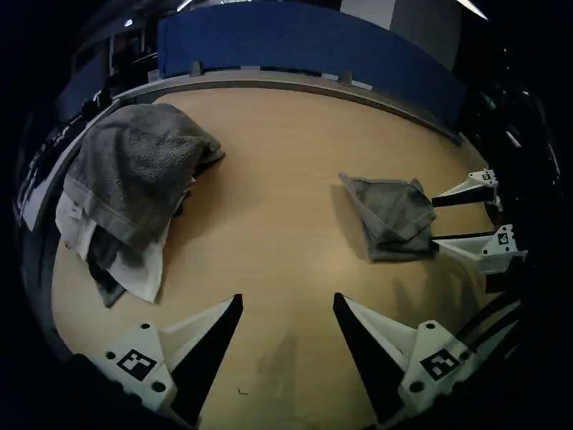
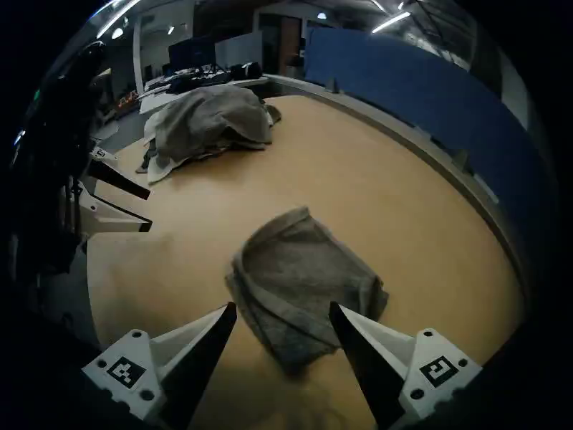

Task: Fold towel

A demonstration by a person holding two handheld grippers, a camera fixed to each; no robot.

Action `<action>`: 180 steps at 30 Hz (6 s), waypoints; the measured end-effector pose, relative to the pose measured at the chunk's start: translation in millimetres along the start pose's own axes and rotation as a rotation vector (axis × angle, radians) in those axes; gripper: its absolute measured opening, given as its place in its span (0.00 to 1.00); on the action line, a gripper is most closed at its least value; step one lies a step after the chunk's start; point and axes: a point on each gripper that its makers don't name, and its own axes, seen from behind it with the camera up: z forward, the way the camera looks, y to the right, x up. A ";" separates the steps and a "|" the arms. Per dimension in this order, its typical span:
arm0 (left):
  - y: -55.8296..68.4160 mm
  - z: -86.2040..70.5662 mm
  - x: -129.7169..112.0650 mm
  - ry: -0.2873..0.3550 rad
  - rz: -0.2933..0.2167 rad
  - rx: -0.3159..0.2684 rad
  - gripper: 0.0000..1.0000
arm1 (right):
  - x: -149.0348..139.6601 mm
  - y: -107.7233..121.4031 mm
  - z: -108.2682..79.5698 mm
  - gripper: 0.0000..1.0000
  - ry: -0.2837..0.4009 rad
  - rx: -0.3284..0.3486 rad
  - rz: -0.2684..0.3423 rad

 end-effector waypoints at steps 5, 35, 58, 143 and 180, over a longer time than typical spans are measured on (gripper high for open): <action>3.7 1.5 1.5 0.000 0.006 -0.002 0.94 | -6.8 14.8 -7.2 1.00 0.004 -0.028 0.032; -21.8 -11.2 -6.7 0.000 -0.027 0.042 0.94 | -30.3 50.4 -1.3 0.95 -0.044 -0.065 0.076; -31.3 -13.4 -9.0 0.001 -0.042 0.058 0.94 | -48.4 50.2 8.7 0.26 -0.108 -0.036 0.162; -16.3 -14.3 -0.8 0.040 -0.094 0.017 0.94 | 58.3 30.9 79.4 0.79 -0.032 -0.008 -0.004; -7.3 -13.9 -3.7 0.043 -0.094 0.013 0.94 | 18.1 7.6 80.7 1.00 -0.061 0.012 -0.021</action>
